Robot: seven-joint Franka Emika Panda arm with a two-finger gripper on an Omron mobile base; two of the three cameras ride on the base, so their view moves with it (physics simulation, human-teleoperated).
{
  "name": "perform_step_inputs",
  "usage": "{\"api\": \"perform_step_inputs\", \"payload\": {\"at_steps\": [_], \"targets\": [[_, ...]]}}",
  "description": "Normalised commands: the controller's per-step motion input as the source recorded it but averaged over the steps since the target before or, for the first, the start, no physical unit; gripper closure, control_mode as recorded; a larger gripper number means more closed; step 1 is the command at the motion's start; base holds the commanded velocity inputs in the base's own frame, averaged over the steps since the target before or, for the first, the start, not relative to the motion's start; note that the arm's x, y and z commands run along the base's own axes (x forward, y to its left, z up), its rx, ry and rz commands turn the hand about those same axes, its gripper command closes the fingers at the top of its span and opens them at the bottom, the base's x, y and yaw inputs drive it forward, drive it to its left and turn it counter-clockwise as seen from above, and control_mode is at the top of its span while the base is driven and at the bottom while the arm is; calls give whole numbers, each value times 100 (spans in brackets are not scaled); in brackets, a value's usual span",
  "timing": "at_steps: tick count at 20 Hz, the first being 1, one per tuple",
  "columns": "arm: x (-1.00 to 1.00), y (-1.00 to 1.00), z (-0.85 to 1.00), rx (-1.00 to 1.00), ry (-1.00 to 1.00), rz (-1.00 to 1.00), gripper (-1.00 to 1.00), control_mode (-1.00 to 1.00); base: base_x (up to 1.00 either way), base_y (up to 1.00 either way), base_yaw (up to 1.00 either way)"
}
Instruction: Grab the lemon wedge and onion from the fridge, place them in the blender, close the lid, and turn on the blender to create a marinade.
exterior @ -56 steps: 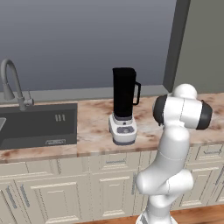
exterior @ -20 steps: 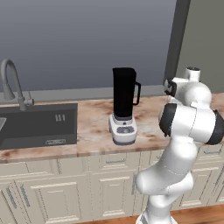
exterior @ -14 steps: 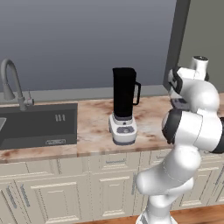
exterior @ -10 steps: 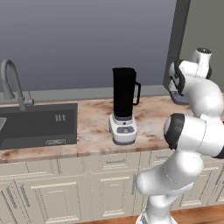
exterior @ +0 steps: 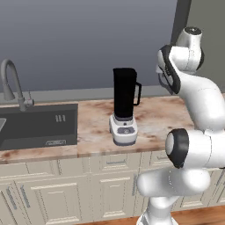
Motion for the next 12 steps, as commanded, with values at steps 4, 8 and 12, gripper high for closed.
{"api": "perform_step_inputs", "payload": {"at_steps": [4, 8, 12], "targets": [[0, 78, 100, 0, 0, -6, 100, -100, 0, 0, 0], [0, 84, 91, 0, 5, -8, 100, -100, 0, 0, 0], [0, 72, 25, 0, 7, -5, 100, -100, 0, 0, 0]]}}
